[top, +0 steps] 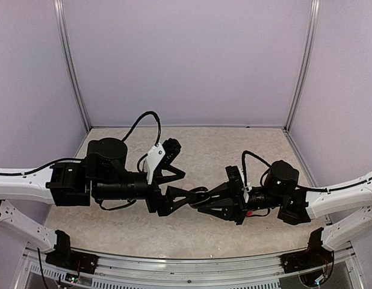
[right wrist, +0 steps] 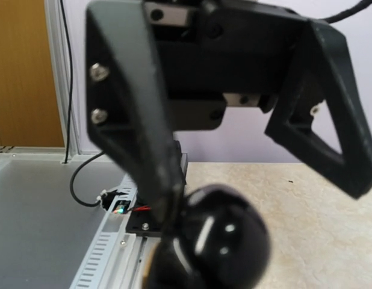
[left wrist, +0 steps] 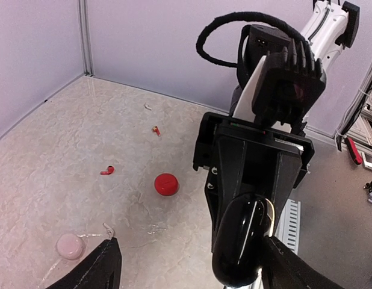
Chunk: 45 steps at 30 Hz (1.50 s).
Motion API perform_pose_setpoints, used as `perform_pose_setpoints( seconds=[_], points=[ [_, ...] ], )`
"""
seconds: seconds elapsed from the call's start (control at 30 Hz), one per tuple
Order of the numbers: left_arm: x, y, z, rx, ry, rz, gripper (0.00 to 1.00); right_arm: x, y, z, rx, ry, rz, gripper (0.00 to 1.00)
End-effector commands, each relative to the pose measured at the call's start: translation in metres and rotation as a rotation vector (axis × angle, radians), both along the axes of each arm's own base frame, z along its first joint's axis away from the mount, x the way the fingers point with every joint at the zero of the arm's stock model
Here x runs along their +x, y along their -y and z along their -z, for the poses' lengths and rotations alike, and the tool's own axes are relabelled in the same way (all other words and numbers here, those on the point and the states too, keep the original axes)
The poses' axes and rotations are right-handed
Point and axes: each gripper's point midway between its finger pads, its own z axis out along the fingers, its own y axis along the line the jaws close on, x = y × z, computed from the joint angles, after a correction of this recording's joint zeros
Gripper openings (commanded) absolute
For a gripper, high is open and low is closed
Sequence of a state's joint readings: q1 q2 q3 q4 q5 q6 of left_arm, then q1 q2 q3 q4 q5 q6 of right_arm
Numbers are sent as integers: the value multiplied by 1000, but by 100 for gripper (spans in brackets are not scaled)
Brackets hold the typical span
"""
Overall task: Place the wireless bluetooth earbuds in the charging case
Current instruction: Open the charging case with the earbuds inside.
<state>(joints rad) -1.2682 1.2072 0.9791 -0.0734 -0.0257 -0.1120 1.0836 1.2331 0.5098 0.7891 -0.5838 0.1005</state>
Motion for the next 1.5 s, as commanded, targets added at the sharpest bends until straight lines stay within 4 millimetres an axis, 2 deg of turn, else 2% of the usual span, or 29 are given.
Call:
perform_pose_setpoints(
  seconds=[0.0,0.2,0.37,0.43,0.57,0.77,0.9,1.07,1.13,1.2,1.33,1.47],
  points=[
    [8,-3,-26,-74,0,-27,78,-3,-1,-12,27,30,-17,0],
    [12,-5,-25,-70,1,-35,76,-3,-1,-11,24,33,-17,0],
    [0,-7,-27,-104,2,29,75,-2,-1,-10,25,34,-8,0],
    [4,-10,-35,-137,4,15,75,-3,-1,-11,28,37,-9,0],
    [6,-12,-35,-134,-1,6,75,-3,0,-11,28,36,-15,0],
    [-8,-12,-35,-154,-5,79,75,-3,0,-13,37,39,-9,0],
    [-18,-3,-26,-139,-40,149,79,-4,0,-14,37,43,-19,0],
    [-25,4,-19,-123,-58,204,78,-5,0,-15,38,46,-23,0],
    [-27,5,-17,-116,-57,213,75,-5,1,-15,37,48,-22,0],
    [-18,4,-18,-112,-40,163,71,-5,0,-15,36,47,-21,0],
    [4,-5,-33,-110,37,31,54,0,-4,-10,12,26,-7,0],
    [15,-16,-38,-57,114,-67,47,9,-9,-5,-29,-25,31,0]
  ],
)
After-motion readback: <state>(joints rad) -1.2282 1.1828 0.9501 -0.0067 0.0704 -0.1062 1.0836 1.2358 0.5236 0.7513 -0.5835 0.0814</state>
